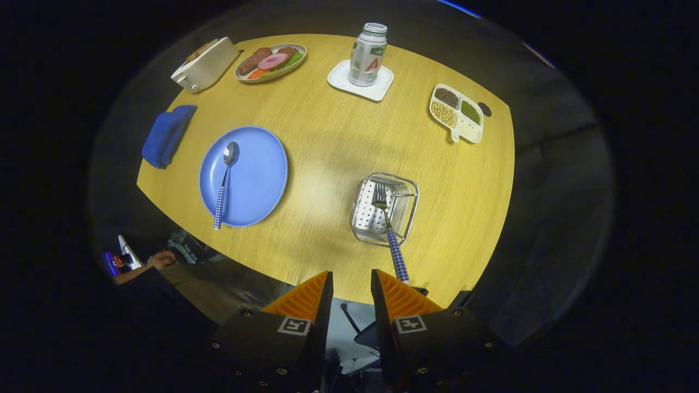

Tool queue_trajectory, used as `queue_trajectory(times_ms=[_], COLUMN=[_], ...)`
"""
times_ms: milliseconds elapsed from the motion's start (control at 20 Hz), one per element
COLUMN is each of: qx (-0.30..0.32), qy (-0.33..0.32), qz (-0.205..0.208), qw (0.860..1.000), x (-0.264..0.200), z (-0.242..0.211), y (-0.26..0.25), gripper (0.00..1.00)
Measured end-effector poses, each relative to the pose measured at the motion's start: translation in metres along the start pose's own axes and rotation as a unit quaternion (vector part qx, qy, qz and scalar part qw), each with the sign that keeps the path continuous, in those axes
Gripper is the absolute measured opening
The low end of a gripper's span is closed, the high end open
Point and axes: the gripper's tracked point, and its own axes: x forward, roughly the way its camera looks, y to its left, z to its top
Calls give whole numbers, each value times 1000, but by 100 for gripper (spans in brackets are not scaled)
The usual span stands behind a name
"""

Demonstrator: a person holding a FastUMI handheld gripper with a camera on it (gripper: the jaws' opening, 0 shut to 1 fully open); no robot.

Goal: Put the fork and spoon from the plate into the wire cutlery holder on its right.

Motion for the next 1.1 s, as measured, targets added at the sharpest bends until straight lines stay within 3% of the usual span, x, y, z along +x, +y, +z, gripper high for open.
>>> queue_trajectory(times_ms=[550, 1100], qx=[-22, -36], qy=[-29, -51], qz=[40, 78], qw=[999, 995], x=[16, 30], z=[-11, 19], y=[101, 177], gripper=[42, 42])
